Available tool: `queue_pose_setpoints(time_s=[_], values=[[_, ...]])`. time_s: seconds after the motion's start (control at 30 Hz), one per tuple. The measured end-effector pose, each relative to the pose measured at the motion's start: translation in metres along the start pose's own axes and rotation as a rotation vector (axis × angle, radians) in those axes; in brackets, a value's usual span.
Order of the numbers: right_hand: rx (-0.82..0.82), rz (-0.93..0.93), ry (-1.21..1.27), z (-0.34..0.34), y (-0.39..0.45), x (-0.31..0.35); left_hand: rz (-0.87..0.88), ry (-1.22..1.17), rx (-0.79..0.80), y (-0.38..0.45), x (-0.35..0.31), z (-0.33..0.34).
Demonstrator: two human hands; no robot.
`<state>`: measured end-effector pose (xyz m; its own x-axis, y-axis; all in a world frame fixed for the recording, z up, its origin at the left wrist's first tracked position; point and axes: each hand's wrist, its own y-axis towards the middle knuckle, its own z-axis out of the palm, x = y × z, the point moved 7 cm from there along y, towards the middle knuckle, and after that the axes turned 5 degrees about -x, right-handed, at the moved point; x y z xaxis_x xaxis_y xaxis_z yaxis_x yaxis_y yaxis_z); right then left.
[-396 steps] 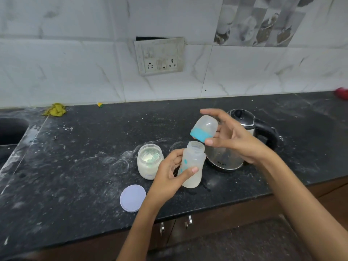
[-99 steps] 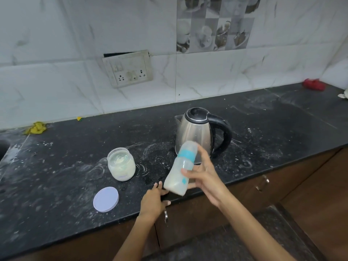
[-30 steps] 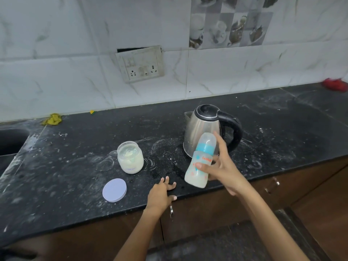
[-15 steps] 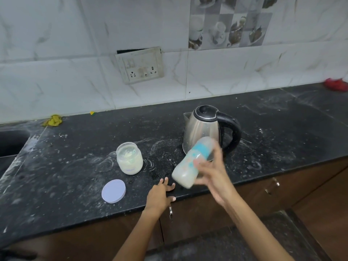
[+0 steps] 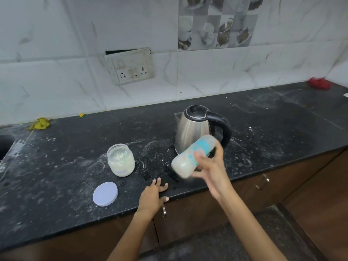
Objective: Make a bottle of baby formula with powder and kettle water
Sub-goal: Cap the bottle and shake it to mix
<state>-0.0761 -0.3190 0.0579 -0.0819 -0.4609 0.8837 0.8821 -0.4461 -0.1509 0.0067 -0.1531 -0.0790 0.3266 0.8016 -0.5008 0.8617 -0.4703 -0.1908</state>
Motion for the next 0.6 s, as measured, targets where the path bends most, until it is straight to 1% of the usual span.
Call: queue_pose_setpoints(time_s=[0.03, 0.07, 0.1, 0.17, 0.2, 0.23, 0.27, 0.33, 0.37, 0.4, 0.47, 0.5, 0.53, 0.57, 0.6], values=[[-0.068, -0.014, 0.046, -0.004, 0.003, 0.002, -0.004, 0.000, 0.013, -0.001, 0.000, 0.001], [-0.085, -0.015, 0.018, -0.005, 0.003, -0.001, -0.013, 0.004, 0.018, -0.002, 0.000, 0.000], [-0.041, 0.002, -0.060, 0.000, 0.001, -0.008, -0.020, 0.011, 0.020, -0.002, 0.000, 0.000], [0.155, 0.094, -0.245, 0.014, -0.012, -0.027, -0.034, 0.031, 0.009, -0.002, 0.001, -0.001], [0.216, 0.112, -0.293, 0.018, -0.018, -0.030, -0.037, 0.035, 0.005, -0.002, 0.001, -0.002], [0.215, 0.086, -0.283, 0.017, -0.017, -0.028, -0.031, 0.031, -0.002, -0.002, 0.000, -0.003], [0.154, 0.043, -0.213, 0.012, -0.012, -0.021, -0.019, 0.026, -0.002, -0.001, 0.000, -0.002], [-0.020, 0.002, 0.002, 0.002, -0.003, -0.009, -0.003, 0.020, 0.018, -0.001, 0.000, -0.001], [-0.053, 0.004, 0.019, 0.001, -0.001, -0.008, -0.007, 0.020, 0.027, -0.002, 0.000, 0.000], [-0.026, 0.022, -0.042, 0.004, -0.002, -0.011, -0.015, 0.013, 0.023, -0.002, 0.000, -0.001], [0.158, 0.112, -0.241, 0.016, -0.010, -0.024, -0.035, 0.012, -0.003, -0.003, 0.002, -0.002], [0.222, 0.131, -0.290, 0.020, -0.015, -0.025, -0.040, 0.007, -0.014, -0.002, 0.002, -0.003], [0.227, 0.109, -0.277, 0.019, -0.015, -0.020, -0.035, 0.004, -0.017, -0.002, 0.002, -0.003], [0.168, 0.065, -0.209, 0.014, -0.009, -0.013, -0.022, 0.007, -0.016, -0.002, 0.001, -0.003], [0.071, 0.025, -0.103, 0.007, -0.003, -0.004, -0.010, 0.016, -0.002, -0.001, 0.001, -0.002]])
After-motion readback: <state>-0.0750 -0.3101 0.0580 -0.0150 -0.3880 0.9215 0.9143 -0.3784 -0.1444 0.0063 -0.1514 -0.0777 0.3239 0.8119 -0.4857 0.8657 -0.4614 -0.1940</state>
